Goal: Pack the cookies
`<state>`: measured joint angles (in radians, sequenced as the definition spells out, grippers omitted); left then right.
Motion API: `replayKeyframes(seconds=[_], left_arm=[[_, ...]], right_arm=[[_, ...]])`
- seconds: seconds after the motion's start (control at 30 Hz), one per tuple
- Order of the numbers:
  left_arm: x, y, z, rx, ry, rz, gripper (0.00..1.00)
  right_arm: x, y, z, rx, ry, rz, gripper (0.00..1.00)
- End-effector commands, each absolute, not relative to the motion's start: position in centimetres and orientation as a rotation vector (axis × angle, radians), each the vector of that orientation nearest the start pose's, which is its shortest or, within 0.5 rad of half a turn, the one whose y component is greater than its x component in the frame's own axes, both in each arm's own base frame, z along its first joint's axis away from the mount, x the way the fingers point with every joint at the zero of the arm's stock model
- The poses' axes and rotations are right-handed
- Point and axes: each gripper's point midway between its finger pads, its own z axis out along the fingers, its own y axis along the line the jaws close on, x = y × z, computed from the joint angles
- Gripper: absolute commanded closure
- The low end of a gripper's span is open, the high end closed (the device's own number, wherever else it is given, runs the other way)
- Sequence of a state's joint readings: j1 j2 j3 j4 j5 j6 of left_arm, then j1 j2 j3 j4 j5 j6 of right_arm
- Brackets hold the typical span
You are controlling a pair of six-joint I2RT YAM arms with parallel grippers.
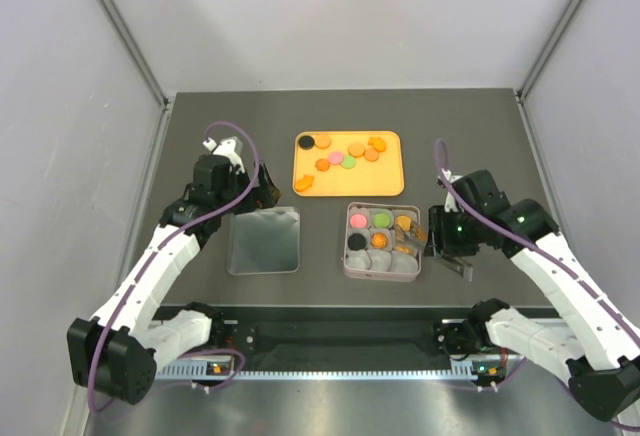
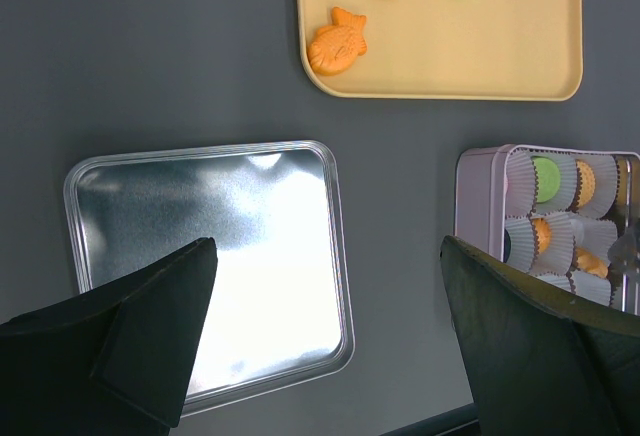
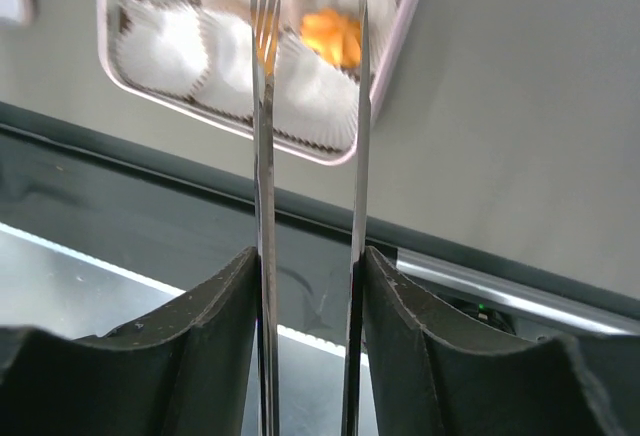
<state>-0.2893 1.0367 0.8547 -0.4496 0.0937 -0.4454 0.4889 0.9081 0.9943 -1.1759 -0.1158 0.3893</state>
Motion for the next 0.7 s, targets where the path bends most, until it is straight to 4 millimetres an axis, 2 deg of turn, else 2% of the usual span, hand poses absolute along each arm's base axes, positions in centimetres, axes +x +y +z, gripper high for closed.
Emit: replayKeyframes(seconds=[0.0, 0.17, 0.2, 0.23, 0.27, 0.33, 0.37, 0.4, 0.43, 0.47, 0.5, 0.53, 0.6, 0.63, 0.67], left_arm=[[29.4, -12.5, 19.0, -0.110, 2.199, -0.531, 0.02], [29.4, -12.5, 19.1, -0.110, 2.198, -0.533, 0.02], [29.5, -12.5, 19.0, -0.109, 2.198, -0.533, 0.02], [29.4, -12.5, 19.1, -0.108, 2.197, -0.533, 0.02], [29.5, -12.5, 19.0, -0.109, 2.198, -0.531, 0.02], [29.5, -12.4, 19.1, -0.111, 2.195, -0.531, 0.02], [29.5, -12.4, 19.2, -0.110, 2.195, -0.530, 0.02], [29.5, -12.4, 19.2, -0.112, 2.193, -0.528, 0.02], [29.5, -12.4, 19.1, -0.112, 2.196, -0.527, 0.02], [29.5, -12.3, 19.3, -0.113, 2.189, -0.525, 0.02], [29.5, -12.3, 19.3, -0.113, 2.189, -0.525, 0.02], [29.5, -12.2, 19.4, -0.117, 2.185, -0.520, 0.02], [29.5, -12.2, 19.4, -0.116, 2.185, -0.519, 0.02], [29.5, -12.2, 19.4, -0.116, 2.185, -0.519, 0.02], [29.5, -12.2, 19.5, -0.117, 2.182, -0.521, 0.02]], right_arm=[[15.6, 12.4, 19.7, -0.195, 2.612, 0.459, 0.57], [18.4, 13.8, 21.4, -0.215, 2.550, 0.474, 0.56], [19.4, 14.1, 21.9, -0.214, 2.522, 0.473, 0.56], [20.3, 14.4, 21.5, -0.218, 2.539, 0.454, 0.56], [21.5, 14.7, 22.6, -0.225, 2.504, 0.438, 0.56], [23.9, 15.3, 22.5, -0.226, 2.496, 0.390, 0.56], [25.3, 15.5, 23.5, -0.232, 2.462, 0.376, 0.55], [26.3, 15.8, 23.6, -0.232, 2.454, 0.363, 0.55], [28.0, 16.0, 22.7, -0.223, 2.469, 0.318, 0.55], [29.3, 16.3, 23.4, -0.222, 2.445, 0.307, 0.55], [30.3, 16.6, 23.3, -0.220, 2.443, 0.307, 0.55], [31.8, 17.4, 22.3, -0.224, 2.457, 0.306, 0.56], [33.8, 18.1, 22.6, -0.225, 2.436, 0.302, 0.57], [35.0, 18.2, 21.1, -0.218, 2.472, 0.270, 0.57], [36.4, 18.3, 21.8, -0.206, 2.441, 0.249, 0.57]])
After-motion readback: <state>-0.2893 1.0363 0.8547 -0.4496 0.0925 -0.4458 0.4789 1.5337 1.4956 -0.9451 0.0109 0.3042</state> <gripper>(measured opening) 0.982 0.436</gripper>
